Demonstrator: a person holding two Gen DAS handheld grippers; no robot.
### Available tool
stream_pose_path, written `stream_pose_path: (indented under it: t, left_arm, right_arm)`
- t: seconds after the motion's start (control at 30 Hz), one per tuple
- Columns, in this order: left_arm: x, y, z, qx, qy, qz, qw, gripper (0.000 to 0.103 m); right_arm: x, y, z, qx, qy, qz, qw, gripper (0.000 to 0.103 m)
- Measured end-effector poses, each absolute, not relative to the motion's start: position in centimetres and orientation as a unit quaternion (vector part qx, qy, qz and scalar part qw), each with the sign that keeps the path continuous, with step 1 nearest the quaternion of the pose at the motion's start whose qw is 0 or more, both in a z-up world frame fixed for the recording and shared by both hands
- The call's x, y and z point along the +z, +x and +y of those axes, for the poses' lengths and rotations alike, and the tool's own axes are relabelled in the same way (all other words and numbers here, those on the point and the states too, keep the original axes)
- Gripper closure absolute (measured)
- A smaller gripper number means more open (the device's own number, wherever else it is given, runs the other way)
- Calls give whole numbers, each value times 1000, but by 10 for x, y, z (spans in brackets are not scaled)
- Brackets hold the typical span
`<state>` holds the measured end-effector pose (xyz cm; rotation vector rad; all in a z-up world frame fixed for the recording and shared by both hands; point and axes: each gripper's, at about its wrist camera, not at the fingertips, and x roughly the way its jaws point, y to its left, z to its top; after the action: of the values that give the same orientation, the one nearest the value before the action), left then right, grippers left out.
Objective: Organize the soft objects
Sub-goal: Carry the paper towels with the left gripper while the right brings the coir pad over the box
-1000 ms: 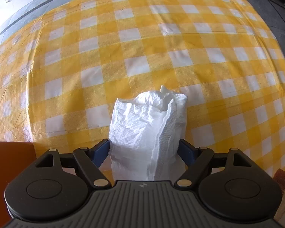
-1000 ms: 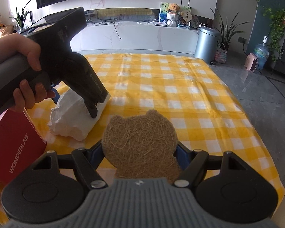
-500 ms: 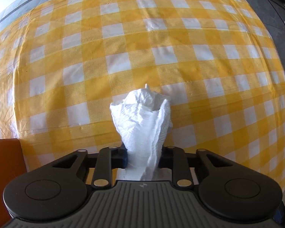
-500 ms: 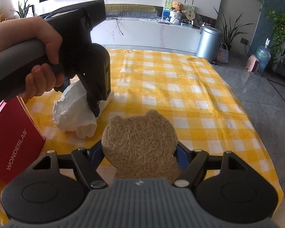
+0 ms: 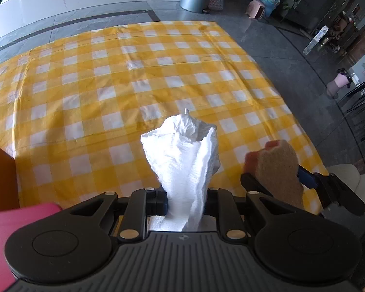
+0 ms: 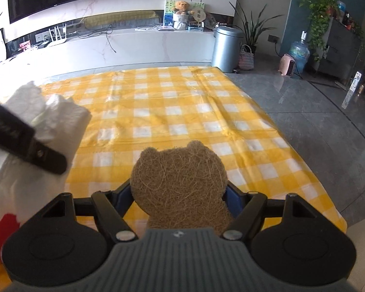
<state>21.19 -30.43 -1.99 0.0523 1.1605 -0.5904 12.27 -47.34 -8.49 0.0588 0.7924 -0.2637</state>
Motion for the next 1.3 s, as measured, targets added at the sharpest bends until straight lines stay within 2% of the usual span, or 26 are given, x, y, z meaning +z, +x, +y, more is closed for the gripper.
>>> stream_pose_path:
  t: [0.23,0.7,1.1,1.3]
  left_arm:
    - [-1,155,-287,-273,26,470,839,82]
    - [20,117,-282,-278,91,394,871,82]
    - [89,71,-219,-266,93,310,908,82]
    - [115,49,-173,-222,104,256,935,82]
  right_arm:
    - [-82,119,-474,-140,27,378,915,29]
    - [-40,107,-451,-155,19,313,937,29]
    - [31,62,-426,-126,78,176,973,29]
    - [59,51,-384,-70,70,129,987,29]
